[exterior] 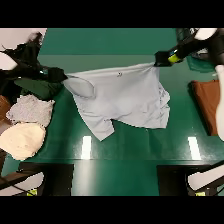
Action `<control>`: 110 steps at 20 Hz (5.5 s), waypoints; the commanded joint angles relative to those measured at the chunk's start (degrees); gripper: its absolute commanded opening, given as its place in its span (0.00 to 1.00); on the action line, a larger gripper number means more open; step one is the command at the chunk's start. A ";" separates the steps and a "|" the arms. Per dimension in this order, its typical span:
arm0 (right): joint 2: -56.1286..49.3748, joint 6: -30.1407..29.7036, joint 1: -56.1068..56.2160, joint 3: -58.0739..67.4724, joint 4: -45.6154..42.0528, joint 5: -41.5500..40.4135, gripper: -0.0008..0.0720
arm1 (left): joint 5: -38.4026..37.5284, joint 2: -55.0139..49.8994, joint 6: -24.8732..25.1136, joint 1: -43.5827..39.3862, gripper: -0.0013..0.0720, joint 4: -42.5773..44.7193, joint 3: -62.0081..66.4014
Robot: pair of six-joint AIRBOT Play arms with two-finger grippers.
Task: Fold the shirts.
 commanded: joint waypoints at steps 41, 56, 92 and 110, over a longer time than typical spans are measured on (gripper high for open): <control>30.56 -2.29 -7.28 -42.88 12.59 -5.62 0.60 | 12.20 1.75 -4.94 -5.62 0.75 -9.81 -31.56; 41.70 5.42 -15.98 -64.57 4.04 -1.05 0.60 | 12.76 1.29 -2.62 -5.57 0.04 -9.07 -18.82; 28.92 2.54 -13.86 -72.76 16.44 -16.31 0.34 | 6.69 1.33 -2.10 -5.57 0.04 -9.05 -15.69; 56.19 0.70 -27.43 -27.28 12.33 -9.92 0.02 | -9.57 25.40 -2.32 10.80 0.04 -8.11 24.87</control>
